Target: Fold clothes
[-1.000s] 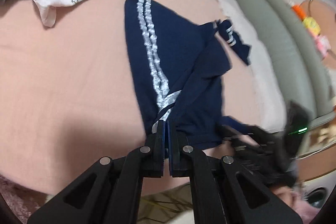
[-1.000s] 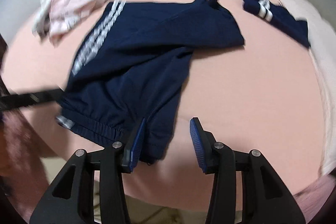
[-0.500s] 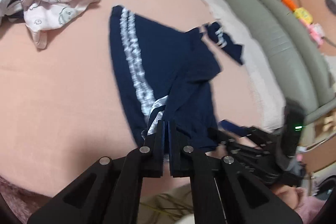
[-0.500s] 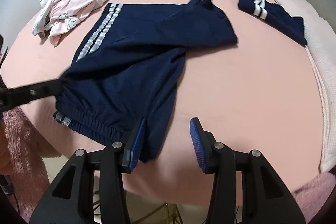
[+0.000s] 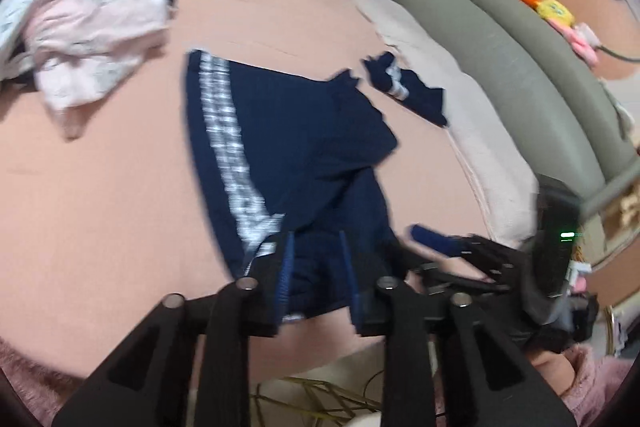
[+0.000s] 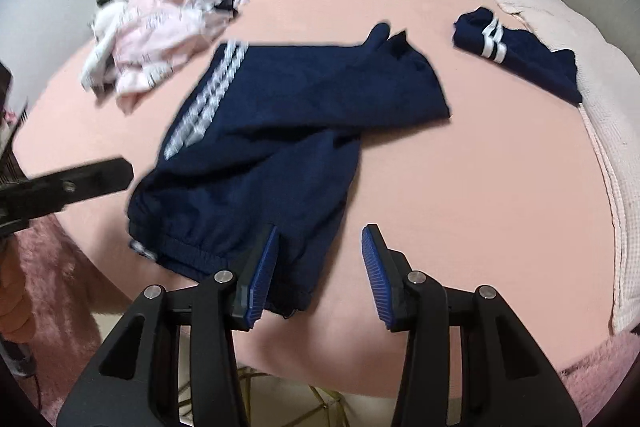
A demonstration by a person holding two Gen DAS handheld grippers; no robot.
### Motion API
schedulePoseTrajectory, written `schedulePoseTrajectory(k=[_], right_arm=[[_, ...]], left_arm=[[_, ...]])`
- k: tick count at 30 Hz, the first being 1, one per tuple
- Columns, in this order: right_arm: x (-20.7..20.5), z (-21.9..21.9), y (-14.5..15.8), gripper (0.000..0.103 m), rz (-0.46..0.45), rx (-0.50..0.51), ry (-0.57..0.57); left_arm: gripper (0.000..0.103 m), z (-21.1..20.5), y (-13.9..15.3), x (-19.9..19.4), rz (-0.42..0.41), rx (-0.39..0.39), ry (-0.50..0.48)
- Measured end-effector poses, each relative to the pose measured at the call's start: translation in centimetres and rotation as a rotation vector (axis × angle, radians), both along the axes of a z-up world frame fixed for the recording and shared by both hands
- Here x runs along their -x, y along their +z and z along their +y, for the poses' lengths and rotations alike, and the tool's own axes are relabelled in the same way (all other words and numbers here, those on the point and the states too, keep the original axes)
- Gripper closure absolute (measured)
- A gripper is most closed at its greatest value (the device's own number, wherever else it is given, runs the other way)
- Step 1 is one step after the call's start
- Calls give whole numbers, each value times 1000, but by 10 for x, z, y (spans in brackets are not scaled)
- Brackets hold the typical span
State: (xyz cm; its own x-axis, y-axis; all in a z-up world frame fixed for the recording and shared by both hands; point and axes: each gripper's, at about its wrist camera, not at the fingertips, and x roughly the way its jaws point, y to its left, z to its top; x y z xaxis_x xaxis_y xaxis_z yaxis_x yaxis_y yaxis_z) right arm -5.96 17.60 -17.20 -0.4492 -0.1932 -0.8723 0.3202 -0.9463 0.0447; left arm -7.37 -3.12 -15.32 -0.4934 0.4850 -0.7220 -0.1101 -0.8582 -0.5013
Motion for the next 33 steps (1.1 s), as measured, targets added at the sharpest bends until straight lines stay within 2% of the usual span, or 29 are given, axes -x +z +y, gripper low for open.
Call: schedulePoseTrajectory(k=[2,3,4,6,9,12,14,15,16,18,22,24,29,33], right_arm=[[3,-5,-15,60,-48,-61,9],[2,-4,-15,60,-38,-59,11],[1,-1,-13,59,-36,-57,7],[2,8,-10,44,-57,-45,-13],[3,21,-15,43,-95,9,-48],[2,15,-11,45,-70,-14,-34],[-2,11,-4,50,-29,-21,-12],[-2,12,1,50,-5,-14,-12],[-3,13,5,50,18,-7,-13],[-2,24,15,50,57,21,-41],[9,52,14,50,48,87,-126],[13,64,10,50,33,106,-161],[20,81,1,50,-7,149,-209],[25,84,-1,50,-15,161,-210]], left_arm=[[76,9,-12,4,-46,57,-19],[76,11,-20,5,-81,95,-28],[79,9,-25,5,-103,89,-26],[81,0,-34,3,-136,31,-11],[85,-17,-43,0,-168,-82,19],[85,-18,-40,-1,-148,-83,18],[83,-11,-33,-2,-119,-42,12],[78,-6,-29,-2,-98,-17,7],[69,0,-25,2,-76,9,7],[60,11,-15,11,-32,58,11],[60,23,9,44,24,74,-24],[60,30,12,67,23,99,-32],[60,70,1,130,-22,177,-108],[60,104,-20,157,-69,245,-185]])
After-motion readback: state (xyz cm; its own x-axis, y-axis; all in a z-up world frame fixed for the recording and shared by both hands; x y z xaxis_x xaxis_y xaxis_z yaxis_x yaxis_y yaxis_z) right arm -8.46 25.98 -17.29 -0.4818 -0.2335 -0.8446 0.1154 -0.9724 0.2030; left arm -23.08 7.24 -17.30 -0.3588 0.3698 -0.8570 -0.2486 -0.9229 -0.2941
